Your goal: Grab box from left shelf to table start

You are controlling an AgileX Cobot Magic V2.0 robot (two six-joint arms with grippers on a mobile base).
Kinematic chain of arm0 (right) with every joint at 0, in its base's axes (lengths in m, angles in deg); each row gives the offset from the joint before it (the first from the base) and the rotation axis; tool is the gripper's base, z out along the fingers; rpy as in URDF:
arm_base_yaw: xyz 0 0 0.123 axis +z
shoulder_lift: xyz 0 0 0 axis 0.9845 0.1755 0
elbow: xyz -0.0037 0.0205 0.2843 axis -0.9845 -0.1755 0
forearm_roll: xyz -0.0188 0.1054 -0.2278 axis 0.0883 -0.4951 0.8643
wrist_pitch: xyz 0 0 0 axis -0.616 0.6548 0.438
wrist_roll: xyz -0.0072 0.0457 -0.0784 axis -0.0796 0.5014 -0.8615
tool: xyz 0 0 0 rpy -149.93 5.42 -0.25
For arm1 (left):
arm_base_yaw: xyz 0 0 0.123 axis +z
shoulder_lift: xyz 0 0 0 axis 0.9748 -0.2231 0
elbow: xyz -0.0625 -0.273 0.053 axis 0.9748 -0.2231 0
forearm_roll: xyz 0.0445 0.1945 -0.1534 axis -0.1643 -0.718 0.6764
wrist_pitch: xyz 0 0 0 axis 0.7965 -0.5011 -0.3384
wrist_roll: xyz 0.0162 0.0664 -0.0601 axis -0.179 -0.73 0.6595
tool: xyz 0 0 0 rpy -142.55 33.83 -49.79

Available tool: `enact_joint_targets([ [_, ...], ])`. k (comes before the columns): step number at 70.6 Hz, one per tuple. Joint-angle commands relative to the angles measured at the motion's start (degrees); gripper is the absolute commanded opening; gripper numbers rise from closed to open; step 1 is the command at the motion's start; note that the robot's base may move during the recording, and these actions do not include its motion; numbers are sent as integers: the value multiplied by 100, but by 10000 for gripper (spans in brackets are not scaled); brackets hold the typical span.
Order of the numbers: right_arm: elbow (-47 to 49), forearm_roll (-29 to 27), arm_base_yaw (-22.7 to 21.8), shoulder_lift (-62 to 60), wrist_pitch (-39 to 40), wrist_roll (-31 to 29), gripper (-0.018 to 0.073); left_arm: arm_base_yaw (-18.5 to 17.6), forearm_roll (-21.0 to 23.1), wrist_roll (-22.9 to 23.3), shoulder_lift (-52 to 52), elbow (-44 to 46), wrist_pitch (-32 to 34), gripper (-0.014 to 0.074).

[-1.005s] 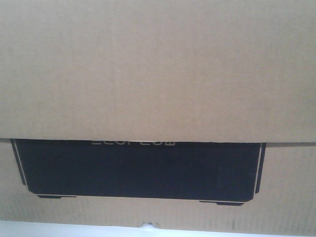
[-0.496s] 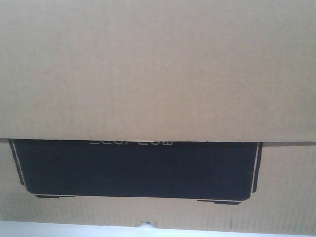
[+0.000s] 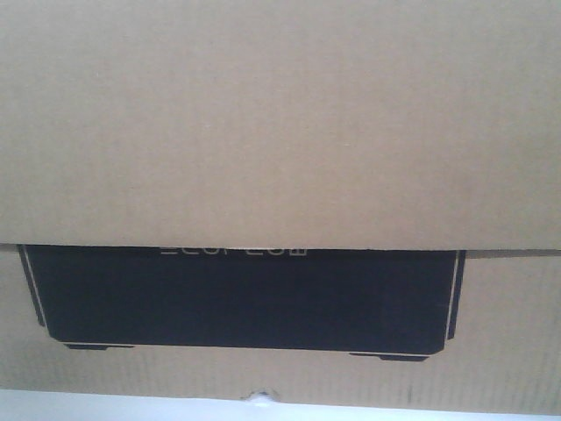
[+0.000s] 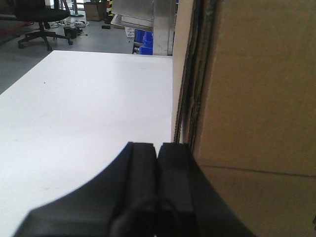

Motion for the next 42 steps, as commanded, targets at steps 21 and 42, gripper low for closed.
enact_joint_targets([
  [21, 48, -68, -36, -121, 685, 16, 57, 5, 46, 33, 64, 9, 537, -104],
  [42, 48, -68, -36, -121, 685, 16, 57, 5, 46, 33, 64, 9, 537, -104],
])
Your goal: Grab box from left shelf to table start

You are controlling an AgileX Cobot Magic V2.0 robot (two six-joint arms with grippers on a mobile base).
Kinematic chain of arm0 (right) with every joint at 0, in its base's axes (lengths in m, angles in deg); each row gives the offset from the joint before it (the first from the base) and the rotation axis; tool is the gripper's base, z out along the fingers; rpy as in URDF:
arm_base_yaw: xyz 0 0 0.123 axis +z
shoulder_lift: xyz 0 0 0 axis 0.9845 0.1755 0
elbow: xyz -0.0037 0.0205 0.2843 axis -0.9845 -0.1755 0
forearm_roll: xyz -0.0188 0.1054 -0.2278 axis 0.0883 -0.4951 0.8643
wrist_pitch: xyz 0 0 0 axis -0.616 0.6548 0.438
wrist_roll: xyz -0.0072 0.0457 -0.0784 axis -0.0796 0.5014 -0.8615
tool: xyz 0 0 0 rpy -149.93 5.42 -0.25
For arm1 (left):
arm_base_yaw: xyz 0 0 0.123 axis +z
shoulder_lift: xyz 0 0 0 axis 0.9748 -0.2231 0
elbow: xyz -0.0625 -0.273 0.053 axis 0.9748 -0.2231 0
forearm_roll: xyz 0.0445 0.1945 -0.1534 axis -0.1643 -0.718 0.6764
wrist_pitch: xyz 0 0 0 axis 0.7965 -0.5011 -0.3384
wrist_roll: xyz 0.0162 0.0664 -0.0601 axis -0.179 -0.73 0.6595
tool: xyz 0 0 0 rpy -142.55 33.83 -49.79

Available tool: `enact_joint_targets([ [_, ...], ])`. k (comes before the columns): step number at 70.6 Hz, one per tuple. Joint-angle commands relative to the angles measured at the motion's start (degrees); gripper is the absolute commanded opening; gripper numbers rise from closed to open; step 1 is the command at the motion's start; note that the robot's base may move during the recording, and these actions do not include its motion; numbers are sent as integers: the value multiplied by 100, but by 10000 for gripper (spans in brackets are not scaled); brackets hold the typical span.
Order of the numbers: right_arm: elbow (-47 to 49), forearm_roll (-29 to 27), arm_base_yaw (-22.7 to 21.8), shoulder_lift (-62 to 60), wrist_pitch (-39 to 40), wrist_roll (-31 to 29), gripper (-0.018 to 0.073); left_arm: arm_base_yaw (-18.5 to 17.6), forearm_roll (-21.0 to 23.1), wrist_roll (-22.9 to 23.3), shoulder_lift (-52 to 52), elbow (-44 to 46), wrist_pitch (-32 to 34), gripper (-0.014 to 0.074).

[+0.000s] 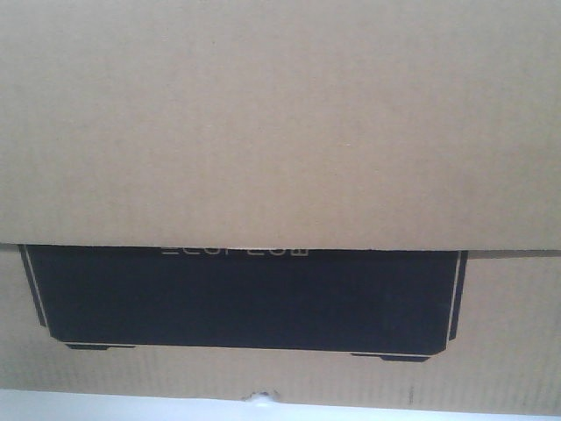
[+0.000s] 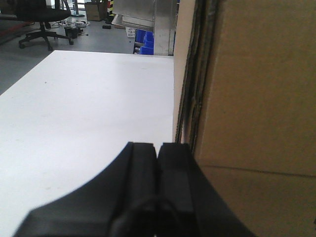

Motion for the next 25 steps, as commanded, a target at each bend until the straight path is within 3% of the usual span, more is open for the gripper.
enact_joint_targets([
  [1, 93, -10, -36, -76, 547, 3, 57, 0, 46, 33, 64, 9, 537, -104],
  [25, 93, -10, -36, -76, 547, 3, 57, 0, 46, 33, 64, 9, 537, -104],
])
